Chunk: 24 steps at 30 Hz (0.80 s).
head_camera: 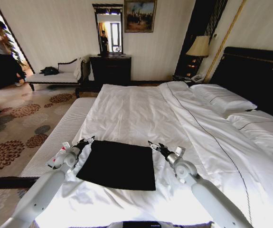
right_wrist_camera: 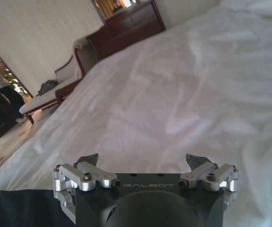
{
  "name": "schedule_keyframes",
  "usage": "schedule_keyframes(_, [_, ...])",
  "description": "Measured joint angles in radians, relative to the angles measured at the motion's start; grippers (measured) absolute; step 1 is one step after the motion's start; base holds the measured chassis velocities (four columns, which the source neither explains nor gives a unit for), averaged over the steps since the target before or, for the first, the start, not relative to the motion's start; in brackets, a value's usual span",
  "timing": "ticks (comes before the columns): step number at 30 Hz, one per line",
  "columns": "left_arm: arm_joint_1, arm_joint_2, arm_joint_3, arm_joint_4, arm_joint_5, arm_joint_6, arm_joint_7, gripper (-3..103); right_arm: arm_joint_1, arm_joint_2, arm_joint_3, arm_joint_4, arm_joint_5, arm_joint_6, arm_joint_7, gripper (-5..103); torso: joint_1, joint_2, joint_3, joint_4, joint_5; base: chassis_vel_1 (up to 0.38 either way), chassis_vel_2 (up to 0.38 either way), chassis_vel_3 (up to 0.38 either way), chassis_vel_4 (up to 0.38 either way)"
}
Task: Fold the clothes on the bed.
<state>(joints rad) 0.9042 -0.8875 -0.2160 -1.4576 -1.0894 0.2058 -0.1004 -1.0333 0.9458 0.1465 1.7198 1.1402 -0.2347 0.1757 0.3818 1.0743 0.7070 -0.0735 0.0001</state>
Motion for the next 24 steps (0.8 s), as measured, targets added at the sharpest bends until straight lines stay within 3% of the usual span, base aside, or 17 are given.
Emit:
schedule_keyframes(10, [-0.006,-0.017,0.015,0.024,0.026,-0.009,0.007,93,0.014,0.013,0.005,-0.060,0.059,-0.043,-0.016,100,0.000,0.000,0.000,0.0001,-0.0001,0.000,0.000,0.000,0.000])
schedule_keyframes(24, [0.029,-0.023,0.000,0.020,0.043,-0.016,0.013,98,0.013,0.047,0.004,-0.107,0.085,-0.076,-0.032,100,0.000,0.000,0.000,0.0001,-0.0002,0.000,0.000,0.000,0.000])
